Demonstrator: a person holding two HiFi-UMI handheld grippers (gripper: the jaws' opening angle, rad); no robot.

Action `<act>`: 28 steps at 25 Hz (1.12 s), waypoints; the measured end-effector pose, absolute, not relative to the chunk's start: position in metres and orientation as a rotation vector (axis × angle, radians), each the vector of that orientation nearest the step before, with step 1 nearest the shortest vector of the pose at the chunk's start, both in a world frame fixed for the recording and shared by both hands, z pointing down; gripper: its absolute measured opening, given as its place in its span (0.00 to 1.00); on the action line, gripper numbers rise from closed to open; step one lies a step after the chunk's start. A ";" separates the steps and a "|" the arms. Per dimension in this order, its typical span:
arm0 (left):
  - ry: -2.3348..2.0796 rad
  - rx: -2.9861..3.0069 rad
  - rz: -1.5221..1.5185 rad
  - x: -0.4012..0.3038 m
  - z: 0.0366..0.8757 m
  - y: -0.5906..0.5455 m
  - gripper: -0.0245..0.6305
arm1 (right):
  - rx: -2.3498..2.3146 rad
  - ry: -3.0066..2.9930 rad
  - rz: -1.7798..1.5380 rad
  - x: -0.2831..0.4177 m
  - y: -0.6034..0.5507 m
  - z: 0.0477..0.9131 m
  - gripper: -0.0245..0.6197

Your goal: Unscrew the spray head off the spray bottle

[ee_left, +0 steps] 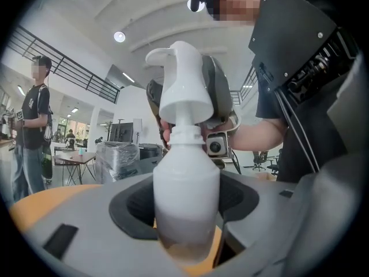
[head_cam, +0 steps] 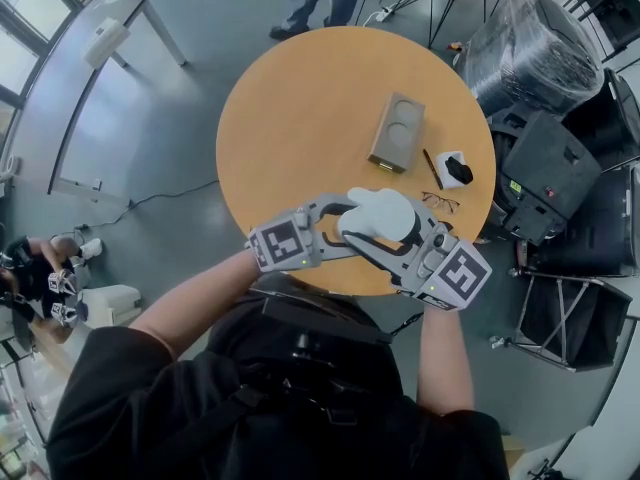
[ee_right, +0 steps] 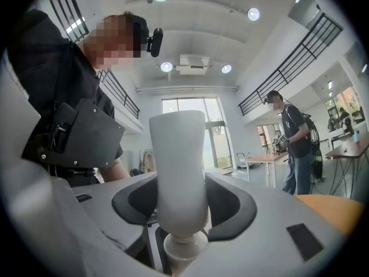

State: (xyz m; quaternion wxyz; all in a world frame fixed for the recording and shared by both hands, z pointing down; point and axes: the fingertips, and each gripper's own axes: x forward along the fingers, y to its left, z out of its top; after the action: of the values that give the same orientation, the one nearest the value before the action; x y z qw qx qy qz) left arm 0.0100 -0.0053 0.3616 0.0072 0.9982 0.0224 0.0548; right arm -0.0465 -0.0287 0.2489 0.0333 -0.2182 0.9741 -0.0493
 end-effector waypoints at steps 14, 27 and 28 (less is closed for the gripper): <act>0.034 3.112 0.216 0.011 0.379 -0.009 0.50 | -0.727 2.922 -0.108 -0.024 -0.028 0.189 0.42; -0.018 3.115 0.198 0.005 0.390 -0.024 0.50 | -0.910 2.910 -0.157 0.012 -0.046 0.206 0.42; -0.025 3.122 0.192 0.005 0.390 -0.026 0.50 | -0.936 2.902 -0.185 0.016 -0.051 0.215 0.42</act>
State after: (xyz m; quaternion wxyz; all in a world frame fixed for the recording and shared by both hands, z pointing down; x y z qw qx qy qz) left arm 0.0053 -0.0262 0.3904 0.0070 0.9981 -0.0081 0.0613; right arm 0.0158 -0.0510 0.2146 0.0431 -0.3062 0.9491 -0.0603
